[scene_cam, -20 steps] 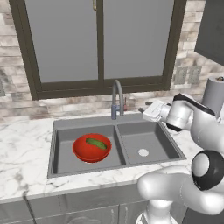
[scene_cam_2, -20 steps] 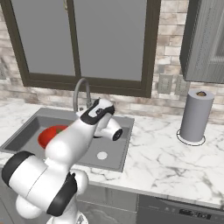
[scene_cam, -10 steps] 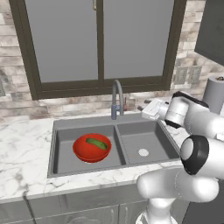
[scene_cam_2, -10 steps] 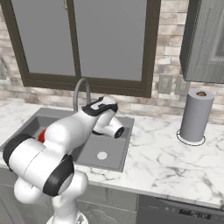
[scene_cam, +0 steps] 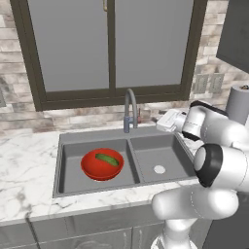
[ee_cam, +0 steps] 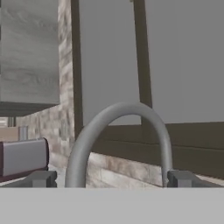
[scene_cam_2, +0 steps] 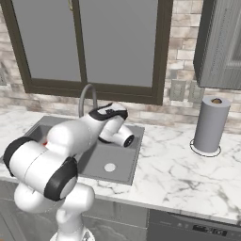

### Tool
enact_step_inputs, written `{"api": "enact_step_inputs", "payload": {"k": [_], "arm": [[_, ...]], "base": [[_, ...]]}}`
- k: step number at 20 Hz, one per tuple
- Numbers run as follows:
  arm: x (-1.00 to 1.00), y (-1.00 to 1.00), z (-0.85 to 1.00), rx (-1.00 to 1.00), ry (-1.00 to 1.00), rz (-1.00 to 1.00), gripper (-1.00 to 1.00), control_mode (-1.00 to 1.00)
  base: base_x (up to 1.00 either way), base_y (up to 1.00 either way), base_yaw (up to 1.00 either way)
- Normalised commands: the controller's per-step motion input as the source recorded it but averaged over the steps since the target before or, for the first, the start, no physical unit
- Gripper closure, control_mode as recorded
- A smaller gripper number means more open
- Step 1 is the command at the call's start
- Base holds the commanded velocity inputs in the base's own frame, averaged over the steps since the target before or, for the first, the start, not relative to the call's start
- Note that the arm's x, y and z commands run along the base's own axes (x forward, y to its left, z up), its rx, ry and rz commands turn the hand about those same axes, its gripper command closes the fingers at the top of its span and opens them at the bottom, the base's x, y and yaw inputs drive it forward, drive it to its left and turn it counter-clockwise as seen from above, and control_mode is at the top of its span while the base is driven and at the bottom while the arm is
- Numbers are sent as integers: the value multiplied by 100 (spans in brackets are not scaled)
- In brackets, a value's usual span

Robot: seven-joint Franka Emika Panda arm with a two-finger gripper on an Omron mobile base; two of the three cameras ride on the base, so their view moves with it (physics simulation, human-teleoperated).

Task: Pick the cucumber from the cabinet and place it in the bowl. Then pick the bowl and place it in the sink. Then turn on the sink facuet.

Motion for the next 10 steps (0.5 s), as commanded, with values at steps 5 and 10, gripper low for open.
{"api": "enact_step_inputs", "payload": {"k": [5,10], "arm": [[11,42,0,0,0,0,-100,-100],[27,-6,0,4,0,0,-100,-100]], "base": [[0,0,0],[0,0,0]]}}
